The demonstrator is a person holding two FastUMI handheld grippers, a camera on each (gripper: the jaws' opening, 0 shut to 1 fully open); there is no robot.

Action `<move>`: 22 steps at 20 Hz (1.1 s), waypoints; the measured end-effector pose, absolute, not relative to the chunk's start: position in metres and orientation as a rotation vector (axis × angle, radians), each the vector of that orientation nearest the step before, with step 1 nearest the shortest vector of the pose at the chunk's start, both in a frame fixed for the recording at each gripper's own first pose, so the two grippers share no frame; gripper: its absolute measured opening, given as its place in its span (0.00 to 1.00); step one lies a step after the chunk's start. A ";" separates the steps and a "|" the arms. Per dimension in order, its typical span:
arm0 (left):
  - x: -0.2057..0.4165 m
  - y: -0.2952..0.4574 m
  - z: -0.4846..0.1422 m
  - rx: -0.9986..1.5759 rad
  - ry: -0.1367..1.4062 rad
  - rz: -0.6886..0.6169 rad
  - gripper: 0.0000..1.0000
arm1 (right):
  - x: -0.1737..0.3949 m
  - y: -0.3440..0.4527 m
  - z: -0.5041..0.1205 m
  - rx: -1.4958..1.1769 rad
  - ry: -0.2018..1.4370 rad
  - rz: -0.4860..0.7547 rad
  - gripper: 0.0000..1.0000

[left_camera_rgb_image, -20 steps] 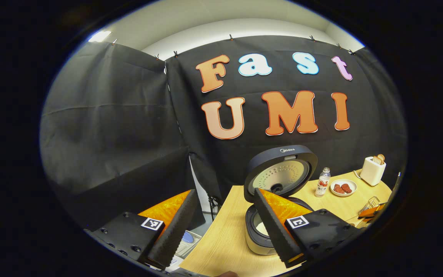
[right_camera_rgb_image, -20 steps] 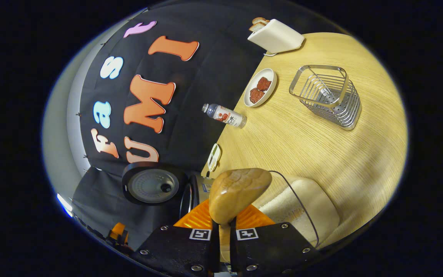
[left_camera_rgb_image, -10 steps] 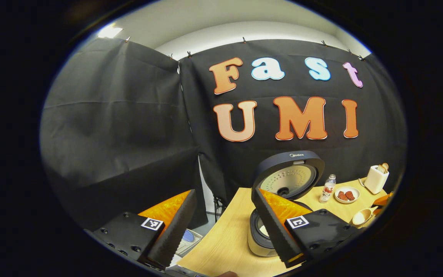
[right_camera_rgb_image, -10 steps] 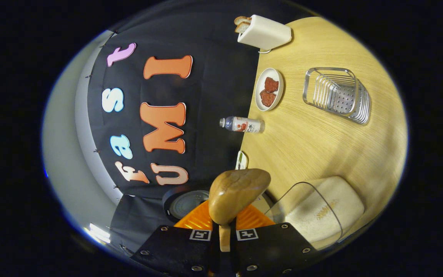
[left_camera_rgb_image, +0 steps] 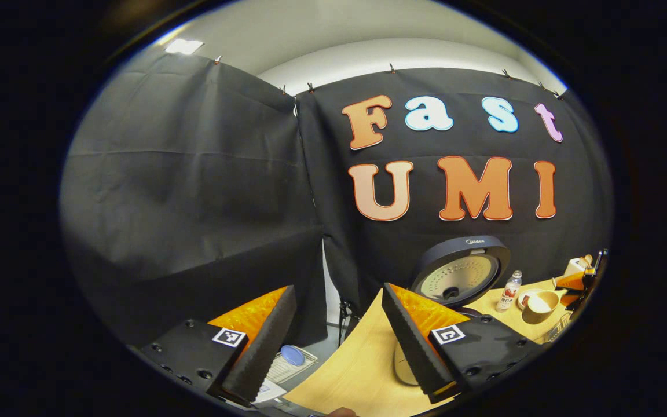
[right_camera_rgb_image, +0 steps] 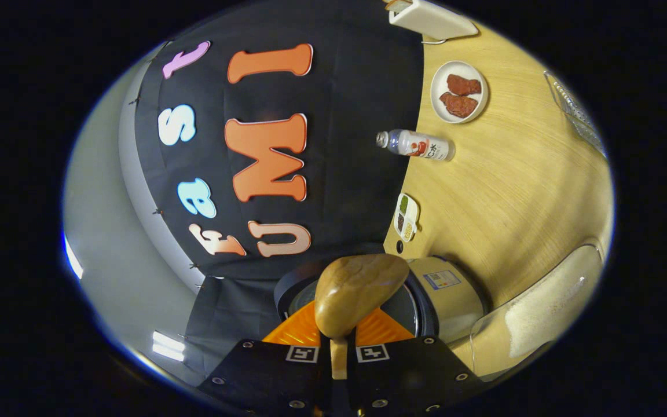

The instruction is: Close the left gripper, press the button to open the rice cooker; take a wooden spoon from the chopstick holder with the right hand, scoop a spoonful of rice and pour it into the rice cooker, then put the wooden spoon back into the chopstick holder.

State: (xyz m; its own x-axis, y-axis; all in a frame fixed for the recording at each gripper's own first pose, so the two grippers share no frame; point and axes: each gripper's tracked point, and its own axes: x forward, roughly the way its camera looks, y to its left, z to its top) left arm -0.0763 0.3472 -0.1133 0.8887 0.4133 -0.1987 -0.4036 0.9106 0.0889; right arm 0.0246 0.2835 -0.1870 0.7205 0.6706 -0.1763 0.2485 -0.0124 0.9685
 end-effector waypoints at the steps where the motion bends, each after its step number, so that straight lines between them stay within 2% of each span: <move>1: -0.081 0.354 -0.108 0.047 0.210 0.430 1.00 | 0.030 0.293 -0.181 1.570 0.769 0.412 0.10; 2: -0.086 0.360 -0.103 0.053 0.201 0.439 0.94 | 0.034 0.302 -0.178 1.545 0.769 0.431 0.10; 3: -0.091 0.366 -0.098 0.067 0.192 0.452 1.00 | 0.040 0.310 -0.174 1.526 0.767 0.445 0.10; 8: -0.109 0.385 -0.075 0.135 0.154 0.505 1.00 | 0.067 0.338 -0.161 1.453 0.759 0.483 0.10; 13: -0.120 0.399 -0.072 0.126 0.146 0.532 1.00 | 0.090 0.354 -0.171 1.262 0.743 0.457 0.10; 21: -0.132 0.408 -0.055 0.135 0.105 0.539 1.00 | 0.086 0.383 -0.188 0.917 0.731 0.487 0.10; 22: -0.134 0.410 -0.054 0.136 0.103 0.541 0.97 | 0.084 0.388 -0.189 0.876 0.731 0.500 0.10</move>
